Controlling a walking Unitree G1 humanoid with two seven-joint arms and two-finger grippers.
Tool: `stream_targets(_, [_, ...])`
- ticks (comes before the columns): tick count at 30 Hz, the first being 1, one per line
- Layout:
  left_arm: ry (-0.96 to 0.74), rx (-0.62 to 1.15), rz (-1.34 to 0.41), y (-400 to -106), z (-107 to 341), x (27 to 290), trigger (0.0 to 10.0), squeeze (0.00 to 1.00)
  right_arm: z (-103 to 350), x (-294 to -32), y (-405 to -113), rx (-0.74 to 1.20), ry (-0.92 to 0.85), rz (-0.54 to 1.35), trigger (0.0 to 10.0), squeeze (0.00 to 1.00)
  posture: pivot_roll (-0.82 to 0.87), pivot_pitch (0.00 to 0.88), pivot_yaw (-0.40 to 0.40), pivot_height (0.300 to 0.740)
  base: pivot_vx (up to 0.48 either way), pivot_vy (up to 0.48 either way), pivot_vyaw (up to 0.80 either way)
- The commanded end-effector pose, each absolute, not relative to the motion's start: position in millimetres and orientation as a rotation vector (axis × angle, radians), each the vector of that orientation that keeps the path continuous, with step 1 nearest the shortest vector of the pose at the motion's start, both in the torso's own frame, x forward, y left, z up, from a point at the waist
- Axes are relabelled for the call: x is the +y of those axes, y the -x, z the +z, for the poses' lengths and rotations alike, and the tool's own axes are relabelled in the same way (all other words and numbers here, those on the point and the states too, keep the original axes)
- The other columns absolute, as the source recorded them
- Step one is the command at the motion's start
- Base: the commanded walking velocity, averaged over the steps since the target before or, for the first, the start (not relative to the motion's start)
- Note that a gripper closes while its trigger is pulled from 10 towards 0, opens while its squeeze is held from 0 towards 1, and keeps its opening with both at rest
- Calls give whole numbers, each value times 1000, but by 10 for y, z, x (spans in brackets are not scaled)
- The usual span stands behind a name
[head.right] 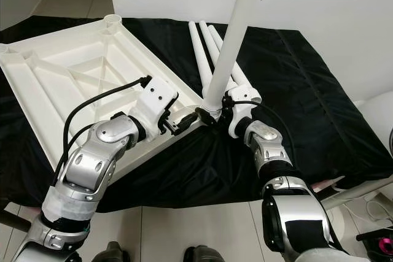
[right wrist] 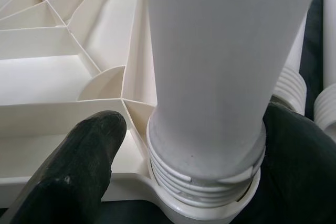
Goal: Building children table
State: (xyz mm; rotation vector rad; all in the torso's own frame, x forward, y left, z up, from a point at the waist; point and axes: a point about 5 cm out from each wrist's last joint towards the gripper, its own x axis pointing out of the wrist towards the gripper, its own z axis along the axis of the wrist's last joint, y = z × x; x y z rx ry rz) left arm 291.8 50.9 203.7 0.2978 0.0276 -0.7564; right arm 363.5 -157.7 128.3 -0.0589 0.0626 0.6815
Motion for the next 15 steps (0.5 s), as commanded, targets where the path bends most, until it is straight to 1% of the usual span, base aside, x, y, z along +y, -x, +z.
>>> stream_targets(1, [-296,14,-722,-2947,2052,504,10000,0,1157,-1500,-3586,122,41,729,10000,0,30,44,-72,740,0,0,0])
stream_targets(3, [-296,13,-721,-2948,2052,510,10000,0,1148,-1481,-3578,124,38,736,10000,0,30,44,-72,740,0,0,0])
stream_targets(7, [-303,15,-719,-2947,2033,545,10000,0,1112,-1349,-3532,135,1,794,10000,0,29,45,-79,740,0,0,0])
stream_targets(9, [-303,15,-719,-2947,2033,545,10000,0,1112,-1349,-3532,135,1,794,10000,0,29,45,-79,740,0,0,0])
stream_targets(12, [-307,18,-735,-2928,2005,534,10000,0,1084,-1248,-3488,134,-13,835,10000,0,27,44,-81,740,0,0,0])
stream_targets(15, [-307,22,-747,-2916,1988,523,10000,0,1072,-1215,-3471,132,-16,846,10000,0,24,42,-82,740,0,0,0])
